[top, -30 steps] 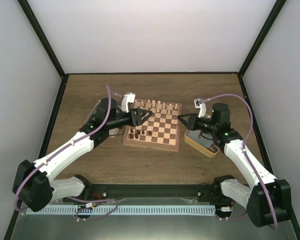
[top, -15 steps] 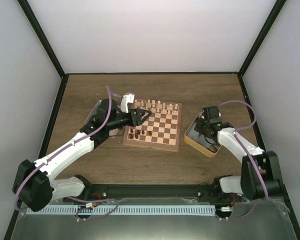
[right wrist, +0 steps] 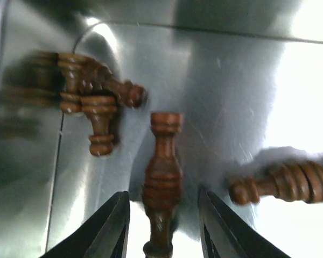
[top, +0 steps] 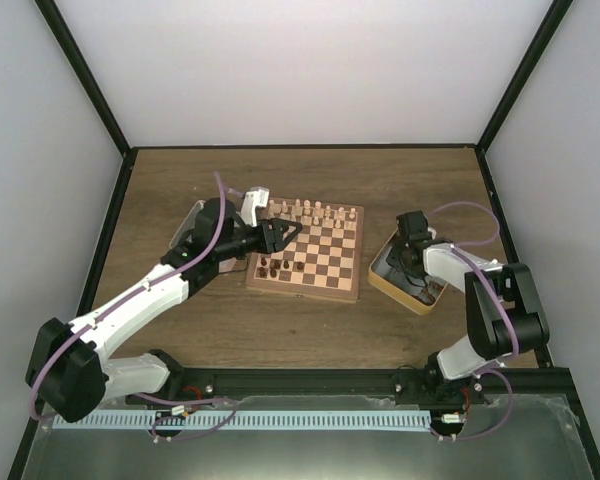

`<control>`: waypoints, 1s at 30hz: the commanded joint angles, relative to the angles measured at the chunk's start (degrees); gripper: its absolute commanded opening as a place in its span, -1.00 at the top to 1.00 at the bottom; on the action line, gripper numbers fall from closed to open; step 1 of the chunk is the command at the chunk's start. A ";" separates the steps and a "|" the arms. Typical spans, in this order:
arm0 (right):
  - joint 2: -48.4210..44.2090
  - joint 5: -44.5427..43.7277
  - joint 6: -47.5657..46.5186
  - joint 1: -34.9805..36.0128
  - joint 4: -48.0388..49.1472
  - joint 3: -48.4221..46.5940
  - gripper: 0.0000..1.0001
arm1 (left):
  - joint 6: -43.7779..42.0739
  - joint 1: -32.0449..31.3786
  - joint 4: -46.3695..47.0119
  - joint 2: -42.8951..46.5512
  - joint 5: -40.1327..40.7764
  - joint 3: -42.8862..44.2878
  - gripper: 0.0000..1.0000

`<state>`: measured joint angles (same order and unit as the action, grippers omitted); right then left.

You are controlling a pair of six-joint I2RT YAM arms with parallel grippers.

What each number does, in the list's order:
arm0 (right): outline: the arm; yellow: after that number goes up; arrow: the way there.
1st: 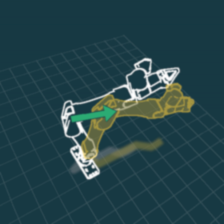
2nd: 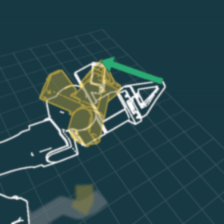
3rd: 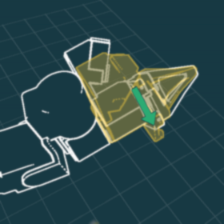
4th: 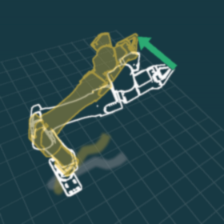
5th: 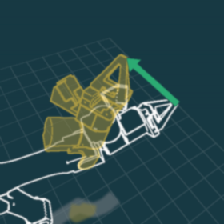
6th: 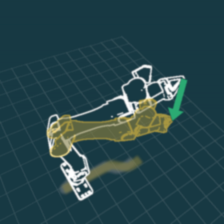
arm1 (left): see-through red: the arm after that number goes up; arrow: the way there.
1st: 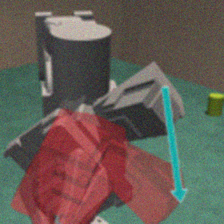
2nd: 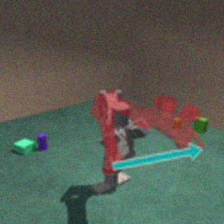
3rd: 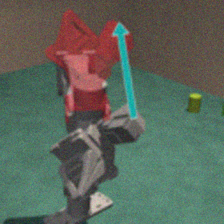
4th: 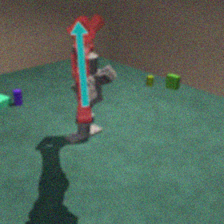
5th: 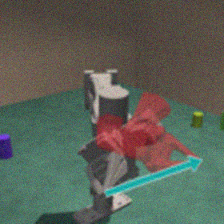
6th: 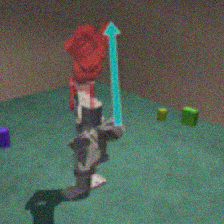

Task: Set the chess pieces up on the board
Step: Pick up the chess piece from the storage box.

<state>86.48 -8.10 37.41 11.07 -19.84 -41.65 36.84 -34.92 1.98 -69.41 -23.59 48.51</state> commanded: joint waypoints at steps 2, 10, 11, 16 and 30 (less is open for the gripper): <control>4.33 -2.96 0.40 -0.65 1.52 -2.87 0.32 | -1.63 -0.15 0.06 -0.82 0.39 -0.22 -0.10; 3.34 -3.92 0.66 -1.05 0.60 -3.46 0.82 | -2.23 -0.15 -0.82 -0.30 0.97 -0.10 -0.10; 2.09 -4.14 0.38 -1.01 0.38 -3.33 0.82 | -2.21 -0.16 -0.83 -0.22 1.07 -0.23 -0.11; -6.84 -1.01 -3.30 -0.96 0.25 -3.27 0.80 | -2.06 -0.15 -0.37 -0.40 0.63 -0.01 -0.11; -22.40 55.50 -17.40 6.11 20.01 -0.78 0.74 | 2.83 -0.11 1.60 -0.51 -5.27 3.95 -0.26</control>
<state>64.97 29.06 24.12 14.33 -6.68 -43.16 37.52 -34.92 1.67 -70.13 -25.63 49.65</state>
